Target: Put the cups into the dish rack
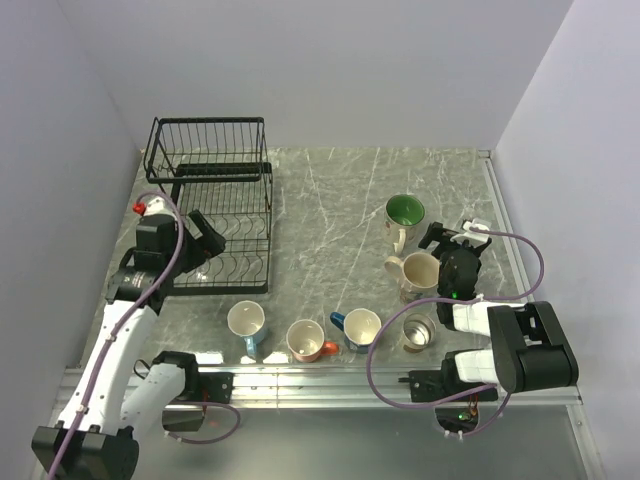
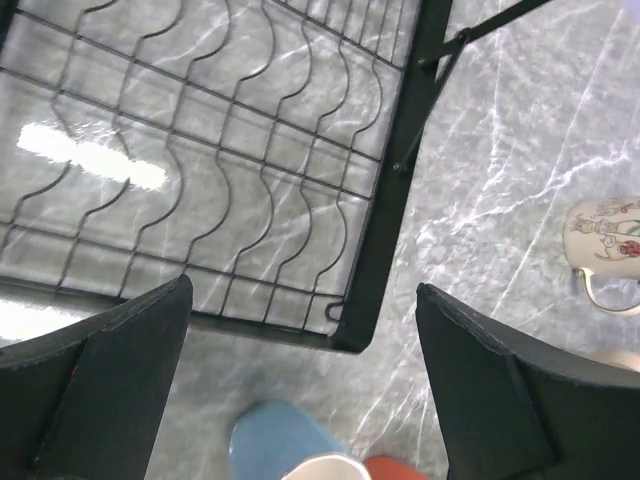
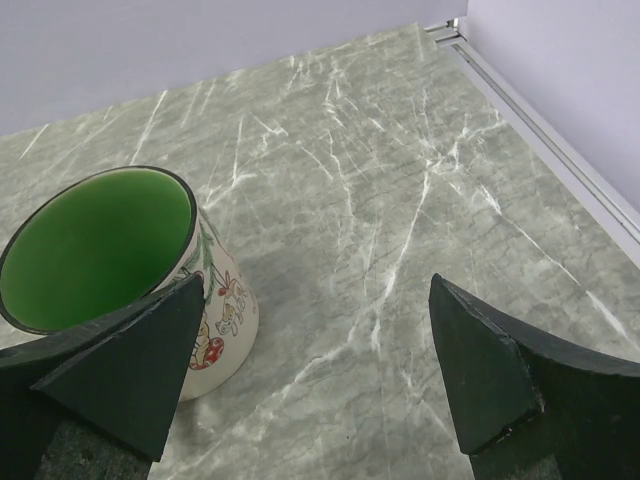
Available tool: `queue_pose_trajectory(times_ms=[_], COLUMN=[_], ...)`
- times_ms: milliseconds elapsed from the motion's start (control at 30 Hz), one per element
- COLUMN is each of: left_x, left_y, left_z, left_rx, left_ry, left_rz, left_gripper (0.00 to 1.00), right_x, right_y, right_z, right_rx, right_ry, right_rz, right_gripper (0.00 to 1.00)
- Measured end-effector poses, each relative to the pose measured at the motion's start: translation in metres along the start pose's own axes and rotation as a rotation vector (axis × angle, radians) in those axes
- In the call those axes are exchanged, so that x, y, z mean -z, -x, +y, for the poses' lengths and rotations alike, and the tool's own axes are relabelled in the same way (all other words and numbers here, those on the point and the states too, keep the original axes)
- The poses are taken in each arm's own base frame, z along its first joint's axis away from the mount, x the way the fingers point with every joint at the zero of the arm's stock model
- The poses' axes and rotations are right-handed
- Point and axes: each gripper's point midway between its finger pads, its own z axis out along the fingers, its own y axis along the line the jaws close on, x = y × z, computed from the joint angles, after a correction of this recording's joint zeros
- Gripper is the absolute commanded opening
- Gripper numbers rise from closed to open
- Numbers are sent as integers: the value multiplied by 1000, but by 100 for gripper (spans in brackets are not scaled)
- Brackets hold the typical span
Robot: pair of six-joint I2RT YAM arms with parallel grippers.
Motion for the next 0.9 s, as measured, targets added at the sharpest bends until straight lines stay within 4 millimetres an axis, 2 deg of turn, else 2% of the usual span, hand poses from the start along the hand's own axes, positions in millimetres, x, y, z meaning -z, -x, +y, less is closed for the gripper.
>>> queue_pose_trajectory(times_ms=[67,300,567,700,900], left_x=[7,38,76,80,87], left_y=[2,32,21,18,-2], left_z=[4,16,18,15,18], left_rx=[-3,-12,-4,-7,-44], left_ry=[41,187,109,91,88], left_rz=[12,-34,-87,-79,-12], left_gripper=[99,99,99,99,99], right_x=[0,0,0,0,0], right_y=[0,0,0,0,0], right_z=[0,1,2,2,2], right_rx=[0,0,0,0,0], right_ry=[1,3,9,11,11], right_rz=[0,1,1,2,2], right_gripper=[100,100,100,100,100])
